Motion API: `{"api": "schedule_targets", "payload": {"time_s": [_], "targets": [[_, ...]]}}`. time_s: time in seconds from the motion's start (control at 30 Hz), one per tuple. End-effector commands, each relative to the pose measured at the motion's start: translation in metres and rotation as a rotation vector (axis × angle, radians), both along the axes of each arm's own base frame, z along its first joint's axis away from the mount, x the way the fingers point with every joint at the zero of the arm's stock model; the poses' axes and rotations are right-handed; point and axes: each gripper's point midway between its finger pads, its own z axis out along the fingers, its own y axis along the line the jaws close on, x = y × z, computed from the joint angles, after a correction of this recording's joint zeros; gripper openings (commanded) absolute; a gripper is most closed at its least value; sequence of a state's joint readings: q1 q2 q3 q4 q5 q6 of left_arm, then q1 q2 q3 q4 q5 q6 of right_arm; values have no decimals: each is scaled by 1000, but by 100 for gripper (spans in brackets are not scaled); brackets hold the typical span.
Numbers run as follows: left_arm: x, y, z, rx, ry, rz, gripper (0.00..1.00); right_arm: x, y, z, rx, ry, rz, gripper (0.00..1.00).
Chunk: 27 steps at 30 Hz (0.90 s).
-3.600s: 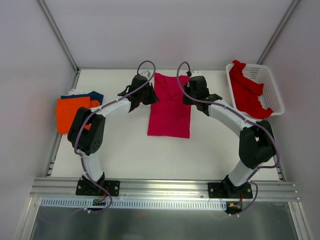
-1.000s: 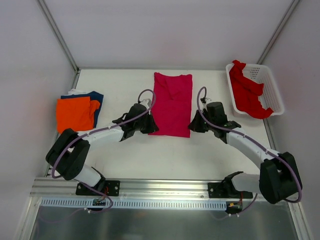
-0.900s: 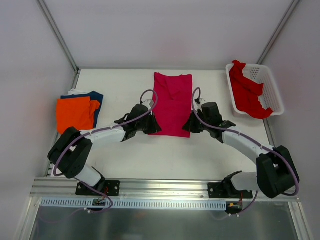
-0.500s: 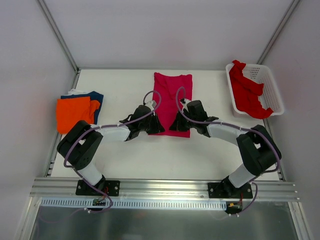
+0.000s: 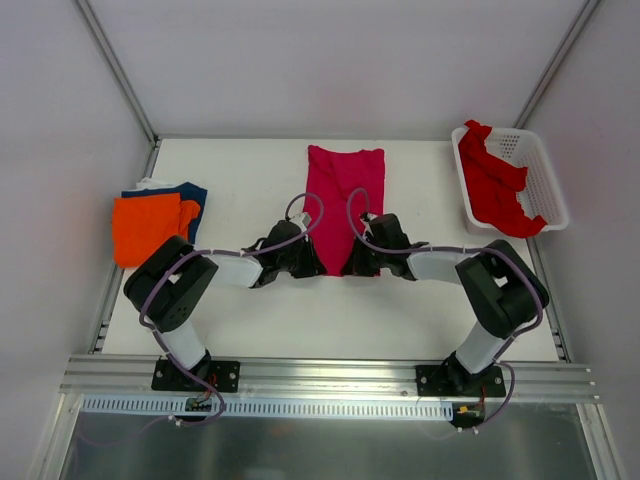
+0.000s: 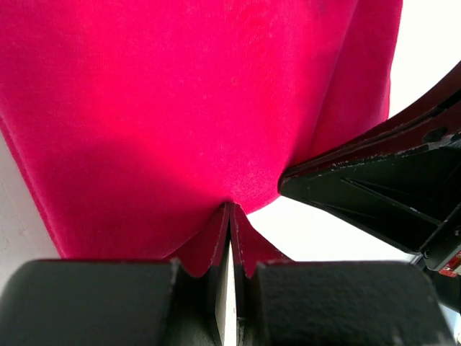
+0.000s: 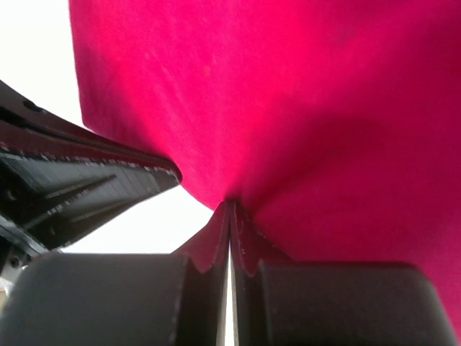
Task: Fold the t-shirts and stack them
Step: Grab one side of the 2/3 rectangular tshirt with both arms
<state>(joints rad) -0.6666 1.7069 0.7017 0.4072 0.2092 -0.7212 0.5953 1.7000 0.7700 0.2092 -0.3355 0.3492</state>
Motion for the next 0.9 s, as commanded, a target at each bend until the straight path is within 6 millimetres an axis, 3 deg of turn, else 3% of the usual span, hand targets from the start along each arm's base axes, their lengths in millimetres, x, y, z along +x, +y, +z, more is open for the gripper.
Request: {"api": "schedule_targets", "payload": {"time_s": [0.0,0.13,0.3,0.47,0.53,0.63,0.67,0.73,0.77,0.8,0.83,0.87], "targets": [[-8,10,-18,45,18,-1,0,-14,-22,-15,-89,20,-36,0],[-13,14,-27,60,36,0,0,-19,-28,-13,-102,11,-40,0],[-11,15,-28,67,25,3,0,-18,-40,-3,-138,-35,-68,0],[-9,12,-28,62,26,-5,0,-22,-45,-6,-169,-22,-61,0],[-10,13,-25,58,20,-5,0,-26,-44,3,-149,-35,-56,0],[-5,19,-9,69,-37,15,0,-25,-60,21,-203,-87,-88,1],[-1,21,5,66,-77,28,0,-25,-66,24,-225,-99,-98,1],[2,38,12,130,-106,77,0,-25,-81,37,-277,-136,-130,1],[4,42,28,127,-144,99,0,-22,-90,40,-308,-161,-164,3],[6,61,26,204,-146,162,0,-25,-95,46,-311,-174,-172,9],[8,69,40,215,-175,201,0,-26,-98,49,-313,-181,-185,14],[13,85,43,281,-205,272,6,-27,-102,50,-321,-189,-202,28]]}}
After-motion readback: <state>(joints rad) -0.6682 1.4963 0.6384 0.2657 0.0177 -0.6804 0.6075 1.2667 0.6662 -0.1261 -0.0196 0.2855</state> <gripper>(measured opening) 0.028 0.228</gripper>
